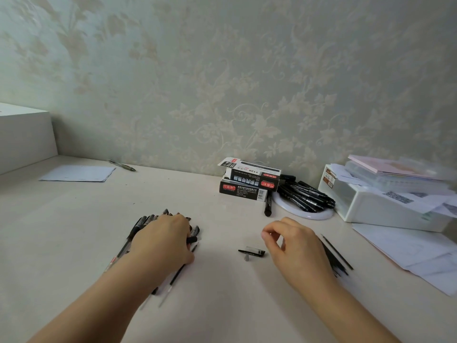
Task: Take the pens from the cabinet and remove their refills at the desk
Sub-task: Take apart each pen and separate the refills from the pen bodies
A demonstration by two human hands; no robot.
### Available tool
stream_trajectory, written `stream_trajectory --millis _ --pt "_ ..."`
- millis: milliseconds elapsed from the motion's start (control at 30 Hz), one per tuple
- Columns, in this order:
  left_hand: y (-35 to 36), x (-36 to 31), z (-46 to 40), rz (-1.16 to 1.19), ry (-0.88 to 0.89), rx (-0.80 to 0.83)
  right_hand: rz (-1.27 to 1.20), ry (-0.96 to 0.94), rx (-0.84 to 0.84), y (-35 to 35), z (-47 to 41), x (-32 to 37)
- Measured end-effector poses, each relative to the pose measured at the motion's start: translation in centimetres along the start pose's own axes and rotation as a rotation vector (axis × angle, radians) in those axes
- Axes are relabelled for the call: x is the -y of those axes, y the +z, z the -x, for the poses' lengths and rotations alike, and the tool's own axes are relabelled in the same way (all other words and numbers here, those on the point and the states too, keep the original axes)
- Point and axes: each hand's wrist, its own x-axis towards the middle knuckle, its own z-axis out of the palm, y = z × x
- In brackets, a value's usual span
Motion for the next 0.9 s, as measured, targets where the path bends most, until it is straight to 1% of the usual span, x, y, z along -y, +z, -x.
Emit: stream_trajectory --millis 100,167,233,300,367,400,500,600,633,733,800,867,900 --pt "0.3 -0.2 0.1 0.004 0.019 -0.003 -0.034 0.01 0.027 0.0 0.1 0.4" --pt "0.4 -0.6 0.1 0.025 0.032 -0.026 -0.167 0.067 0.039 0.1 0.1 0.8" --pt "0.2 -1.0 0.0 0.197 0.04 -0.081 -0.399 0.207 0.085 0.1 0.1 1.7" --pt "0.0 -1.3 -0.3 0.497 0.049 -0.131 -0.723 0.38 0.193 0.2 0.3 2.7" --pt "0.0 -1.9 -0.4 0.752 0.107 -0.123 -0.986 0.49 0.321 0.4 0.4 3.5" --pt "0.1 -2.2 -0.3 0.795 0.146 -0.102 -1.068 0.52 0.362 0.6 0.5 3.7" --pt "1.1 -3.1 0.1 0.765 0.251 -0.074 -1.224 0.595 0.392 0.8 0.6 4.0" --pt "1.8 -3.5 0.1 0.806 0.306 -0.077 -1.272 0.659 0.324 0.7 0.4 3.6" --pt "1.9 -3.5 0.0 0.822 0.317 -0.062 -1.28 0.674 0.261 0.6 0.2 3.4" --pt "2.1 -3.3 -0.1 0.798 0.322 -0.019 -1.299 0.689 -0.002 0.0 -0.4 2.6" --pt "2.1 -3.1 -0.3 0.797 0.314 -0.01 -1.379 0.667 -0.144 -0.5 -0.7 2.2" --pt "2.0 -3.1 -0.3 0.814 0.305 0.018 -1.47 0.661 -0.221 -0.7 -0.8 2.1" --pt "2.0 -3.2 -0.3 0.818 0.306 0.028 -1.502 0.662 -0.231 -0.7 -0.8 2.1"
